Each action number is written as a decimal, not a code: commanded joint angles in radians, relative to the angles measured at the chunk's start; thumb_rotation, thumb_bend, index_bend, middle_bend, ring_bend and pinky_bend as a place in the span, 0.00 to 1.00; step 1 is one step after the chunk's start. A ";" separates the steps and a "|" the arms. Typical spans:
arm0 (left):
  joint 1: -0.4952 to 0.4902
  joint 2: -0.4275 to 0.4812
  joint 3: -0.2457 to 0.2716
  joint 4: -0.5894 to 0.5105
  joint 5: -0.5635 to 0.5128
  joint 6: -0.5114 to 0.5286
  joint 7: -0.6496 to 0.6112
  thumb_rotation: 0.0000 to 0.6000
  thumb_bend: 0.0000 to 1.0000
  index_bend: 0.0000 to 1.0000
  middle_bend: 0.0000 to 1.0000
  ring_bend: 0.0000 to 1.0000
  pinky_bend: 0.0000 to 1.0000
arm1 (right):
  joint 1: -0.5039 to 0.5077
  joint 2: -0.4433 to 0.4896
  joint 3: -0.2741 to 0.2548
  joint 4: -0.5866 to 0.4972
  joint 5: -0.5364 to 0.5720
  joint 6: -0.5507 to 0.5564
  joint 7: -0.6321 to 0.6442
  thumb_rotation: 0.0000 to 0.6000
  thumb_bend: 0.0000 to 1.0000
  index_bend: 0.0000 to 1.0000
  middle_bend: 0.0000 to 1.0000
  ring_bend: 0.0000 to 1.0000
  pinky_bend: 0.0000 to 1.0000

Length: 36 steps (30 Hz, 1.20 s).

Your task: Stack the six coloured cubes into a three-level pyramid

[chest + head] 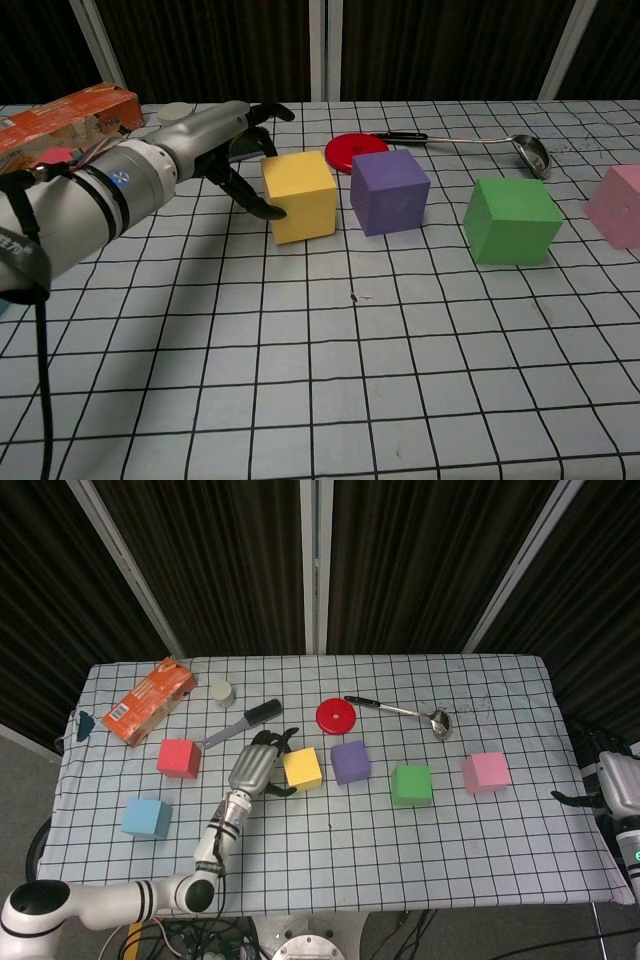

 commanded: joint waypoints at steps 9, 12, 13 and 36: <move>0.014 0.102 0.094 0.021 0.186 -0.067 -0.158 1.00 0.15 0.08 0.52 0.17 0.11 | 0.002 -0.002 0.001 0.001 0.011 -0.006 -0.012 1.00 0.03 0.00 0.05 0.00 0.00; 0.016 0.104 0.104 0.045 0.213 -0.070 -0.191 1.00 0.15 0.08 0.52 0.17 0.11 | 0.005 -0.001 0.003 -0.007 0.014 -0.006 -0.022 1.00 0.03 0.00 0.05 0.00 0.00; 0.016 0.105 0.106 0.051 0.217 -0.072 -0.201 1.00 0.15 0.08 0.52 0.17 0.11 | 0.005 -0.001 0.003 -0.009 0.014 -0.006 -0.026 1.00 0.03 0.00 0.05 0.00 0.00; 0.018 0.137 0.126 0.059 0.255 -0.112 -0.316 1.00 0.05 0.04 0.15 0.10 0.09 | 0.013 -0.010 0.001 -0.020 0.041 -0.024 -0.071 1.00 0.03 0.00 0.05 0.00 0.00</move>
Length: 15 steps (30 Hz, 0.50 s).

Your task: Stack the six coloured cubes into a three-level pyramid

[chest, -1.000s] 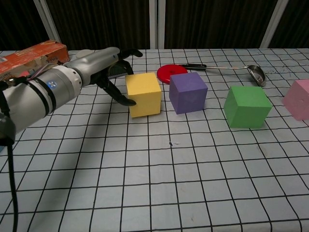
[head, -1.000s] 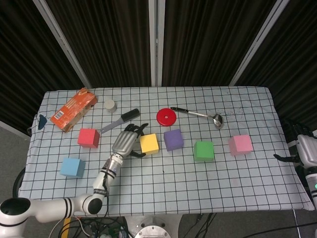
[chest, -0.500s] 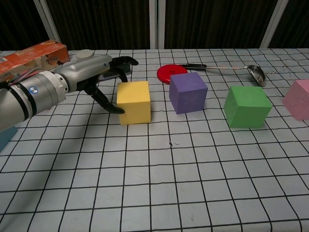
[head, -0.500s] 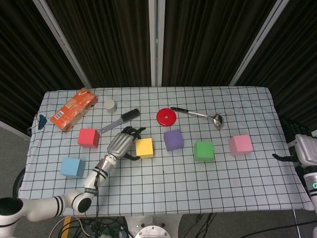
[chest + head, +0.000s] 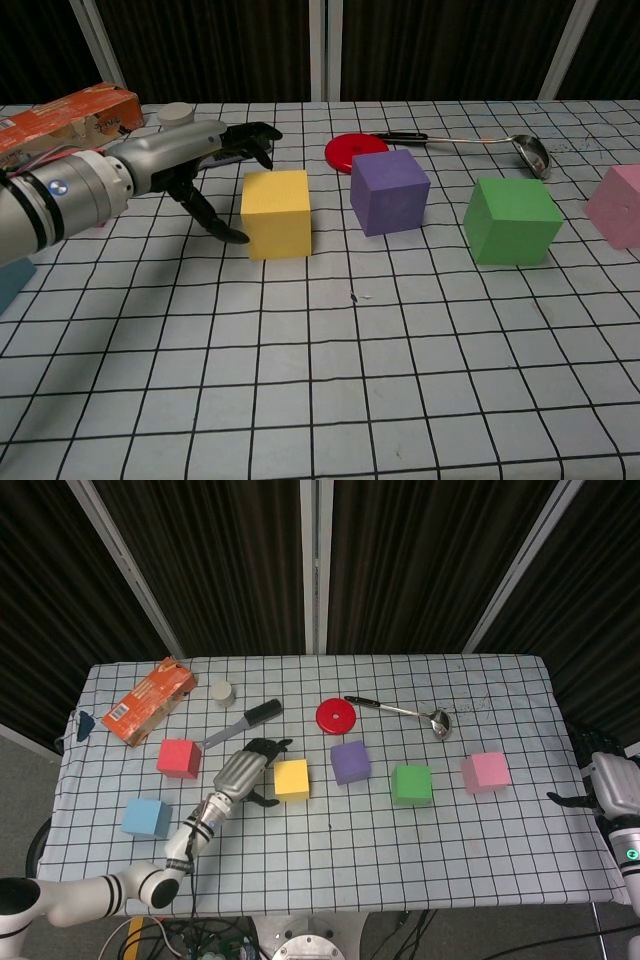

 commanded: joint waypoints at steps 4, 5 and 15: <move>0.006 0.015 0.000 -0.022 0.009 0.016 -0.001 1.00 0.05 0.04 0.15 0.10 0.09 | 0.003 0.003 0.002 -0.004 -0.003 -0.002 0.003 1.00 0.03 0.00 0.05 0.00 0.00; 0.010 0.024 0.001 -0.032 0.012 0.023 0.000 1.00 0.05 0.04 0.15 0.09 0.09 | 0.005 0.006 0.003 -0.008 -0.005 -0.003 0.002 1.00 0.03 0.00 0.05 0.00 0.00; 0.182 0.284 0.032 -0.214 0.053 0.257 0.021 1.00 0.01 0.04 0.13 0.04 0.09 | 0.092 0.018 0.041 -0.097 -0.047 -0.026 -0.101 1.00 0.03 0.00 0.07 0.00 0.00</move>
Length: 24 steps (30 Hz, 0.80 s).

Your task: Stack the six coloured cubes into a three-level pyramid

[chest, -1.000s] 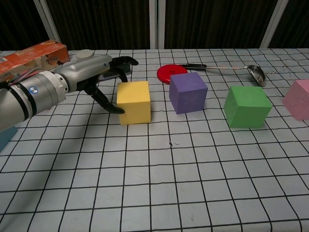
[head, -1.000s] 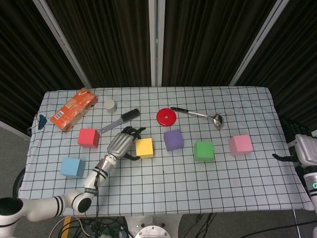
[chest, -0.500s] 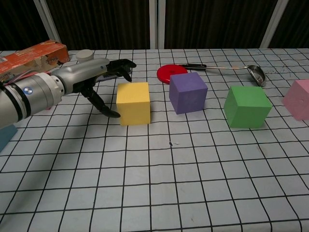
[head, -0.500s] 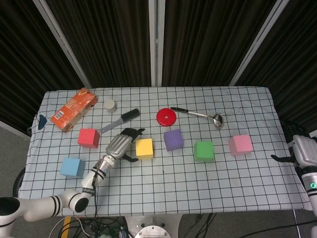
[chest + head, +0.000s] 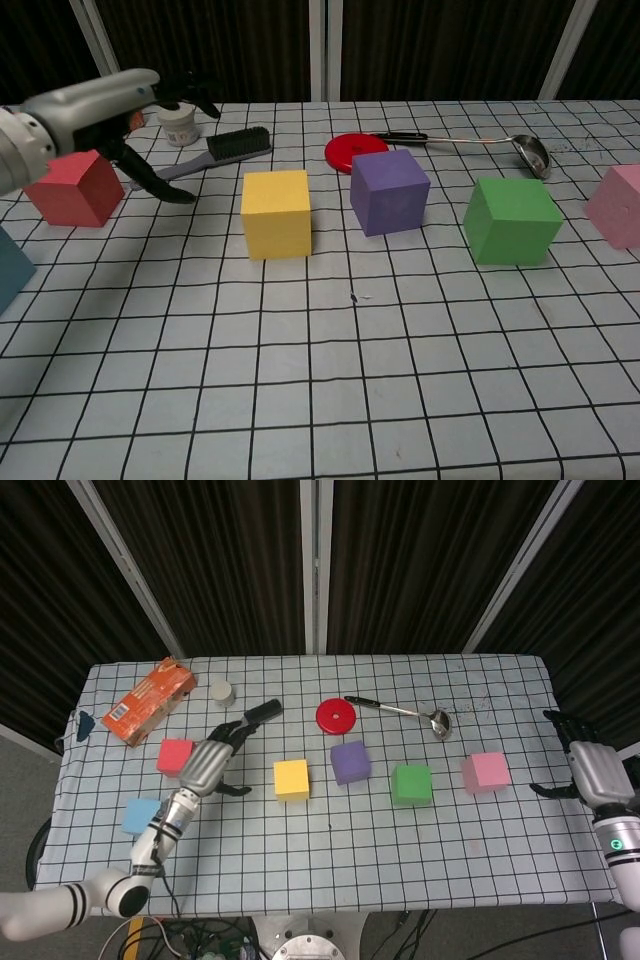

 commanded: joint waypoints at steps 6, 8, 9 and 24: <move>0.247 0.311 0.061 -0.152 -0.011 0.265 0.045 1.00 0.01 0.04 0.08 0.00 0.09 | 0.165 -0.089 0.042 -0.033 -0.006 -0.117 -0.137 1.00 0.03 0.00 0.08 0.00 0.00; 0.291 0.338 0.062 -0.153 -0.033 0.303 0.012 1.00 0.01 0.04 0.08 0.00 0.09 | 0.207 -0.123 0.048 -0.028 -0.012 -0.148 -0.155 1.00 0.02 0.00 0.08 0.00 0.00; 0.317 0.350 0.060 -0.147 -0.051 0.316 -0.021 1.00 0.01 0.04 0.08 0.00 0.09 | 0.236 -0.148 0.052 -0.018 -0.022 -0.172 -0.157 1.00 0.01 0.00 0.08 0.00 0.00; 0.447 0.324 0.054 -0.027 -0.040 0.370 -0.244 1.00 0.00 0.04 0.08 0.00 0.08 | 0.491 -0.400 0.040 0.178 -0.050 -0.388 -0.193 1.00 0.00 0.00 0.08 0.00 0.00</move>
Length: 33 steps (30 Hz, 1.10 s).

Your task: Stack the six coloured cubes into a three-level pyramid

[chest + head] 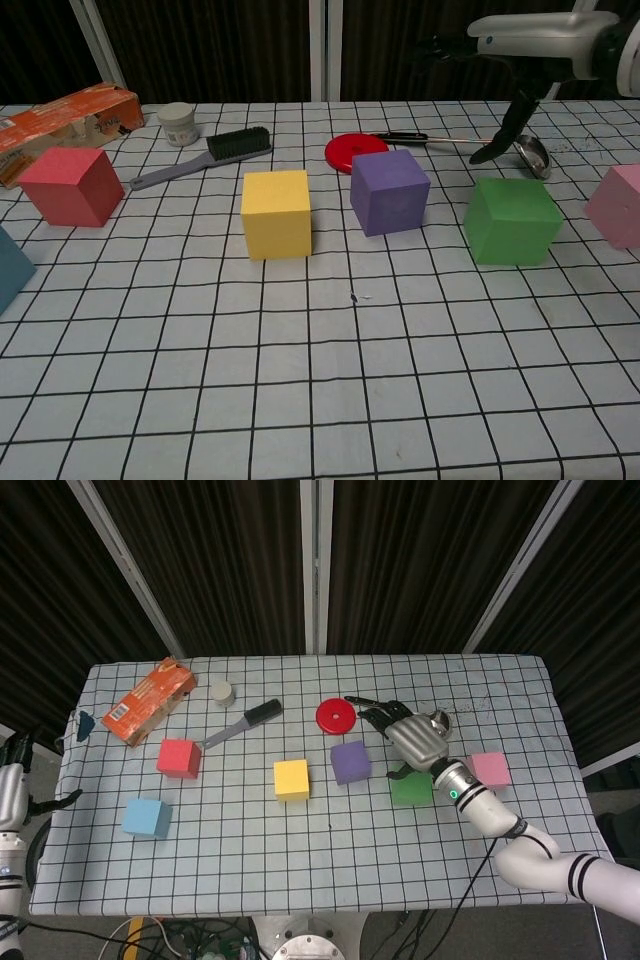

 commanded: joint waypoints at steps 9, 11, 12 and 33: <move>0.056 -0.047 0.020 0.037 0.070 0.049 0.005 1.00 0.00 0.04 0.08 0.00 0.06 | 0.102 -0.121 -0.024 0.088 0.117 -0.101 -0.074 1.00 0.06 0.00 0.11 0.00 0.00; 0.059 -0.044 0.018 0.037 0.054 0.028 0.002 1.00 0.00 0.04 0.08 0.00 0.06 | 0.109 -0.139 -0.026 0.102 0.127 -0.086 -0.093 1.00 0.07 0.00 0.13 0.00 0.00; 0.061 -0.044 0.016 0.039 0.052 0.024 -0.004 1.00 0.00 0.04 0.08 0.00 0.06 | 0.111 -0.148 -0.027 0.108 0.130 -0.077 -0.104 1.00 0.08 0.00 0.14 0.00 0.00; 0.111 -0.046 0.020 0.067 0.167 0.072 -0.118 1.00 0.00 0.04 0.08 0.00 0.06 | 0.132 -0.141 -0.046 0.017 0.244 0.037 -0.272 1.00 0.17 0.00 0.46 0.03 0.00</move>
